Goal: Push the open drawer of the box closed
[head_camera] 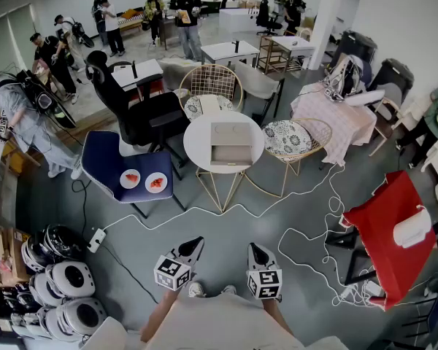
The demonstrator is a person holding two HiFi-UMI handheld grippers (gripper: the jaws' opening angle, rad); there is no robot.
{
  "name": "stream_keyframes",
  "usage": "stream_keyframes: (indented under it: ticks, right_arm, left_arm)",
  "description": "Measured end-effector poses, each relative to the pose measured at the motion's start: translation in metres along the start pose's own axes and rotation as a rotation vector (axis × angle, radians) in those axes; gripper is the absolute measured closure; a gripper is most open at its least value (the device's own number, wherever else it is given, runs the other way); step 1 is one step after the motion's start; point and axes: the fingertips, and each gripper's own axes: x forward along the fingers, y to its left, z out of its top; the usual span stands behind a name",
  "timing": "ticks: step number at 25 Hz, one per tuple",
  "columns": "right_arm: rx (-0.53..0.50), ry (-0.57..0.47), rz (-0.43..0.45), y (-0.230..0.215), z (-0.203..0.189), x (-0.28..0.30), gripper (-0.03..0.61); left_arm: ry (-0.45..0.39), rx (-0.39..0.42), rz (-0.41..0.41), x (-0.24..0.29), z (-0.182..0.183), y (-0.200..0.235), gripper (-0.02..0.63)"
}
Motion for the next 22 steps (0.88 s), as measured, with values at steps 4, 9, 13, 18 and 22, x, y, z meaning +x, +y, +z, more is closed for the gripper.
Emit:
stream_keyframes:
  ticks: [4,9,13,18,22]
  right_arm:
    - [0.001,-0.002,-0.001,0.000,-0.002,-0.001,0.563]
    - [-0.001,0.000,0.008,0.003,-0.003,-0.001,0.563]
    - [-0.003,0.001,0.022,0.005,-0.003,0.001,0.563]
    - [0.010,-0.016,0.090,0.015,-0.003,-0.002,0.563]
    - [-0.008,-0.005,0.157,0.024,-0.004,-0.002,0.563]
  left_arm:
    - [0.001,-0.003,-0.003,-0.001,-0.002,-0.002,0.601]
    - [-0.001,-0.006,0.004,-0.002,-0.003,-0.001,0.601]
    - [-0.002,-0.008,0.007,-0.003,-0.002,-0.001,0.601]
    - [-0.001,-0.010,0.013,-0.005,-0.004,-0.003,0.603]
    - [-0.004,-0.011,0.019,-0.003,-0.003,-0.006,0.601]
